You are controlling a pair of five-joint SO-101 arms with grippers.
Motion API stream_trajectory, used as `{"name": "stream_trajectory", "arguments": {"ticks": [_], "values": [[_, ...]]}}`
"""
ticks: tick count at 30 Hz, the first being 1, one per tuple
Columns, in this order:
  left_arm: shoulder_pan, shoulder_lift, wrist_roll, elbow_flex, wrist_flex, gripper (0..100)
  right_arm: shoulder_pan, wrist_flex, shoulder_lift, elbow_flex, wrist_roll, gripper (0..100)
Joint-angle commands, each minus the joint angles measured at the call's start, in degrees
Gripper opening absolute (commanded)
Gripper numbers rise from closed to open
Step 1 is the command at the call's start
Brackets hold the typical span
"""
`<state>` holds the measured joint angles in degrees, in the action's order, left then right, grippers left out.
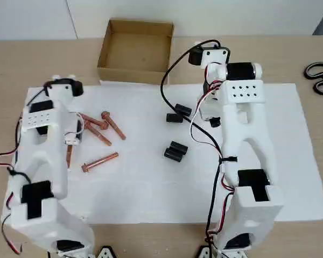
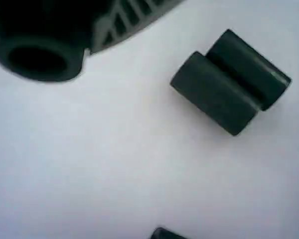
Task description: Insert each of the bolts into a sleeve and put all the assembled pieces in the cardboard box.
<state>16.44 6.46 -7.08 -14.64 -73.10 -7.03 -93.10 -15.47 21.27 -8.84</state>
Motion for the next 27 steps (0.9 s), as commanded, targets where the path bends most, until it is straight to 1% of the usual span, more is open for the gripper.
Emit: {"name": "stream_trajectory", "arguments": {"ticks": [1, 6, 14, 17, 23, 27], "values": [[-0.53, -11.16, -0.09, 4.09, -4.22, 1, -0.13, -0.22, 4.53, 1.67, -0.53, 2.6], [-0.53, -23.82, -0.18, 4.35, -9.67, 1, -0.22, -1.89, 6.37, 6.24, -0.53, 2.4], [-0.18, -39.3, 0.0, 4.09, -18.81, 1, -4.18, -2.07, 28.18, 6.42, -0.53, 2.4], [-0.26, -43.16, 0.0, 4.09, -19.96, 1, -5.41, -2.07, 35.21, 6.33, -0.53, 2.4], [-0.44, -48.97, 0.0, 2.42, -19.6, 1, -5.58, -2.15, 46.2, 5.89, -0.26, 2.4], [-0.44, -53.98, 0.0, -0.75, -18.99, 1, -5.76, -2.15, 53.93, -1.23, -0.18, 2.4]]}}
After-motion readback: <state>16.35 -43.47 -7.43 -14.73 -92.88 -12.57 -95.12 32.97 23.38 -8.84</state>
